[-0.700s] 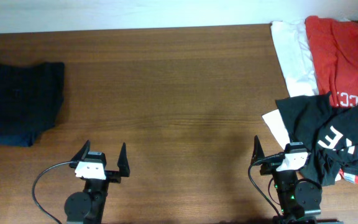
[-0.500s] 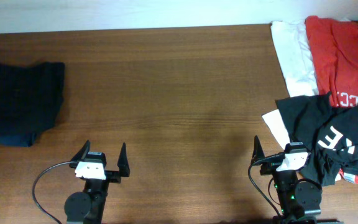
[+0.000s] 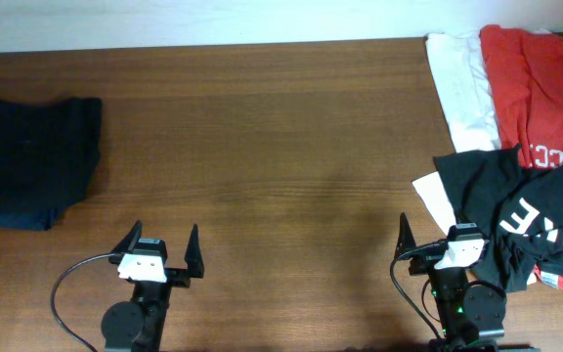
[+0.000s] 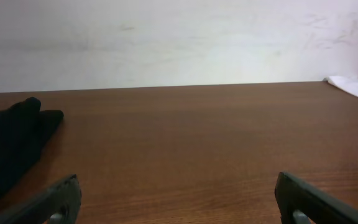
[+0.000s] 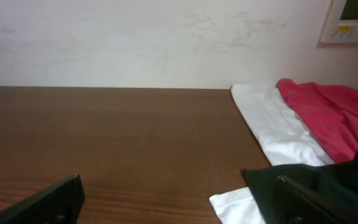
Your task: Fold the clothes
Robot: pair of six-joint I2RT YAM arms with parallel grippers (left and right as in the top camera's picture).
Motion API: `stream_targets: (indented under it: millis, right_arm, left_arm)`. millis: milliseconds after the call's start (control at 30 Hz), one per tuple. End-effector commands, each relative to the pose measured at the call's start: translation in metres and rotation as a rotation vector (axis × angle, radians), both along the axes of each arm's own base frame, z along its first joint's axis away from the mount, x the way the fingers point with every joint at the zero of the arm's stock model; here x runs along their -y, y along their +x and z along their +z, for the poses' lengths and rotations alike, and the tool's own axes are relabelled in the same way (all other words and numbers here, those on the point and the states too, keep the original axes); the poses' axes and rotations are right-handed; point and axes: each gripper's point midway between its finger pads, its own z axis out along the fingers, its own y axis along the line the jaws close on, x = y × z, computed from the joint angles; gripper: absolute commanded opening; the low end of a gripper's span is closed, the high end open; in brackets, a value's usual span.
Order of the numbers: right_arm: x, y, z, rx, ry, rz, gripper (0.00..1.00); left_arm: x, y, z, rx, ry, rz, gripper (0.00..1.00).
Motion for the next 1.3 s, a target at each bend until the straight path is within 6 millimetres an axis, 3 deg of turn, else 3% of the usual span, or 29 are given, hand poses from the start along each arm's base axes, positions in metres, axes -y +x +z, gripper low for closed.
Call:
stream_targets:
  millis: [0, 400, 500, 633, 700, 800, 967, 1067, 1100, 1167, 1267]
  right_arm:
    - [-0.001, 0.000, -0.002, -0.004, 0.001, 0.006, 0.99]
    - [-0.002, -0.002, -0.001, -0.020, 0.054, 0.008, 0.99]
    - [-0.002, -0.005, 0.010, -0.036, 0.047, 0.006, 0.99]
    - [0.001, -0.004, 0.042, -0.094, 0.040, -0.010, 0.99]
    - [0.000, 0.008, 0.055, -0.174, 0.036, -0.012, 0.99]
    - [-0.001, 0.026, 0.056, -0.343, 0.028, -0.015, 0.99]
    - [0.000, 0.052, 0.036, -0.738, 0.009, -0.030, 0.99]
    - [0.001, 0.076, 0.021, -0.873, -0.002, -0.044, 0.99]
    - [0.011, 0.084, 0.013, -0.890, -0.023, -0.094, 0.99]
    - [0.067, 0.089, -0.005, -0.922, 0.029, -0.406, 0.98]
    - [0.122, 0.101, -0.014, -0.882, 0.105, -0.567, 0.88]
  left_arm:
    - [-0.001, 0.000, -0.002, -0.002, -0.005, 0.007, 0.99]
    - [0.000, 0.000, 0.011, 0.036, -0.009, 0.000, 0.99]
    - [0.002, -0.003, 0.029, 0.043, -0.010, -0.012, 0.99]
    - [0.003, 0.006, 0.041, -0.119, 0.003, -0.011, 0.99]
    - [0.007, 0.021, 0.044, -0.228, 0.007, -0.028, 0.99]
    - [0.017, 0.044, 0.044, -0.395, 0.006, -0.072, 0.99]
    - [0.019, 0.070, 0.038, -0.662, 0.018, -0.069, 0.99]
    - [0.020, 0.078, 0.044, -0.740, 0.021, -0.068, 0.99]
    - [0.020, 0.081, 0.048, -0.740, 0.021, -0.067, 0.99]
    - [0.020, 0.082, 0.051, -0.731, 0.021, -0.067, 0.99]
    - [0.020, 0.084, 0.053, -0.720, 0.021, -0.067, 0.99]
